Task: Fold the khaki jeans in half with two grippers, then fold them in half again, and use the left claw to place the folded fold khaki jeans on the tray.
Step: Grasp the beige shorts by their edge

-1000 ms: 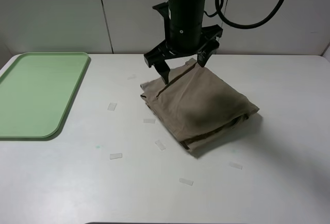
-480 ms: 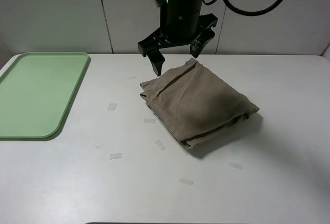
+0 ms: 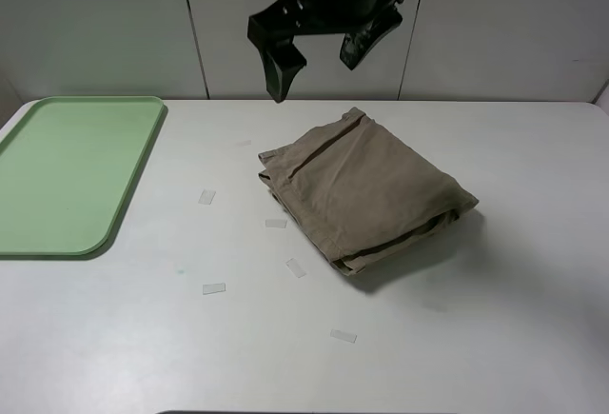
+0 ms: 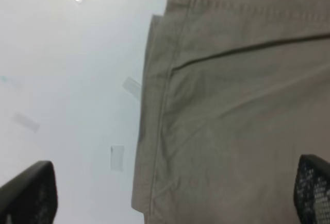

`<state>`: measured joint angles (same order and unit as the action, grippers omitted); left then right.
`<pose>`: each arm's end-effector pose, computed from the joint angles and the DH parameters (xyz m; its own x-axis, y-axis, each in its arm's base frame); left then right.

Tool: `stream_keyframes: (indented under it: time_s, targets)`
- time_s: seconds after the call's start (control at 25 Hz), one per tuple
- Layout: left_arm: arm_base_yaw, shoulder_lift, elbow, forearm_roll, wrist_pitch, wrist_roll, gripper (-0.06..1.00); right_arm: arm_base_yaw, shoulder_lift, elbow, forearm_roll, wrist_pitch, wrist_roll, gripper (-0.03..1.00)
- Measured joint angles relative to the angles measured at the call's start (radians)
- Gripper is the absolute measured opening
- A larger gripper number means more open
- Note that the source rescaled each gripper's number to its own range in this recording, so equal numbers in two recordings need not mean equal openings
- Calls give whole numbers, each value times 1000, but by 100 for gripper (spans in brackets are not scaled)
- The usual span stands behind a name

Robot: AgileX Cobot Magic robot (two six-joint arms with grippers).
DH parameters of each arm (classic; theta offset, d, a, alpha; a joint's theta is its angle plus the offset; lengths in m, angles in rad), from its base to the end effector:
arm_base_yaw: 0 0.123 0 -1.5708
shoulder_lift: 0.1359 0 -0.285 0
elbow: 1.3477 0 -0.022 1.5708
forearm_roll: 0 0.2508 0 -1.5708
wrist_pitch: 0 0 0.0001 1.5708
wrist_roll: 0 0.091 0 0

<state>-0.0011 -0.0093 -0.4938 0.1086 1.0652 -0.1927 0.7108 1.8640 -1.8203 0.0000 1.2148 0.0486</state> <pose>-0.0060 0.0086 0.2755 -0.4389 -0.1384 -0.8878 -0.1460 0.9859 -0.0815 0.3058 0.2632 0.3312 -0.7290 -0.5635 -0.3885 -0.6178 0.7861 0.0189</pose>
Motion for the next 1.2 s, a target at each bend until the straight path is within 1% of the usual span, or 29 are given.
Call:
stream_keyframes:
  time_s: [0.16,0.24,0.48,0.84,1.0,1.2]
  targets:
    - [0,0,0,0,0,0,93,0,-92,14,7,0,-21,100]
    - [0,0,0,0,0,0,93,0,-160,63,7,0,-26,100]
    - [0,0,0,0,0,0,93,0,-388,308,8,0,-29,100]
    - [0,0,0,0,1,0,93,0,-811,681,8,2,-29,100]
    - [0,0,0,0,1,0,93,0,-1011,794,8,2,-29,100]
    - [0,0,0,0,1,0,93,3,-1264,888,8,4,-29,100]
